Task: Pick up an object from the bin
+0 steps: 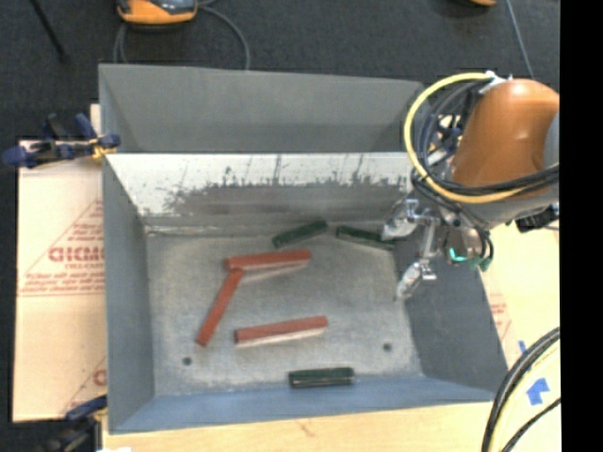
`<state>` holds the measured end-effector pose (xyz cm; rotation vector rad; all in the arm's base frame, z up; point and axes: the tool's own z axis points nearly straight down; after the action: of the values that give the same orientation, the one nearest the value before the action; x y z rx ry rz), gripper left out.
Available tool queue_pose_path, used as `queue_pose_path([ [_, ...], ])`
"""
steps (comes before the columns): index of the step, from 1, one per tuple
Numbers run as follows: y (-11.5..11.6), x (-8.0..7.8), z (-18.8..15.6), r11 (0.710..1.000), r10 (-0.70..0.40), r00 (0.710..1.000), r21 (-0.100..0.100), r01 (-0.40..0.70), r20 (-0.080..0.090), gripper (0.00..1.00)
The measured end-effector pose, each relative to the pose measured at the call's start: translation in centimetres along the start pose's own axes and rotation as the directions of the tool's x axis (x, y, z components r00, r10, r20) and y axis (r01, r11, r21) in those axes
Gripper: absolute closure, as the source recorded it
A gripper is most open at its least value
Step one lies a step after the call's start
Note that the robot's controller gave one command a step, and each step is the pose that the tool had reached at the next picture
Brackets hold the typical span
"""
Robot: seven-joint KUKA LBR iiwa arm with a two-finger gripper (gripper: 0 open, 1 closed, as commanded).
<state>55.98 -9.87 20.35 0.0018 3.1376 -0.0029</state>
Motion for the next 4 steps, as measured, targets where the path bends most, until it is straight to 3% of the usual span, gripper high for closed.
queue_pose_path([
  [1, 2.5, 2.0, 3.9, 0.999, 0.048, 0.999, 0.000, -0.048, 0.008, 0.00],
  [2, 4.3, 2.7, 7.2, 0.998, 0.057, 0.998, -0.004, -0.057, -0.010, 0.00],
  [3, 7.7, 1.2, 12.2, 0.972, -0.234, 0.972, 0.000, 0.234, -0.007, 1.00],
  [4, 7.9, 1.0, 12.5, 0.972, -0.235, 0.972, 0.001, 0.235, 0.011, 0.00],
])
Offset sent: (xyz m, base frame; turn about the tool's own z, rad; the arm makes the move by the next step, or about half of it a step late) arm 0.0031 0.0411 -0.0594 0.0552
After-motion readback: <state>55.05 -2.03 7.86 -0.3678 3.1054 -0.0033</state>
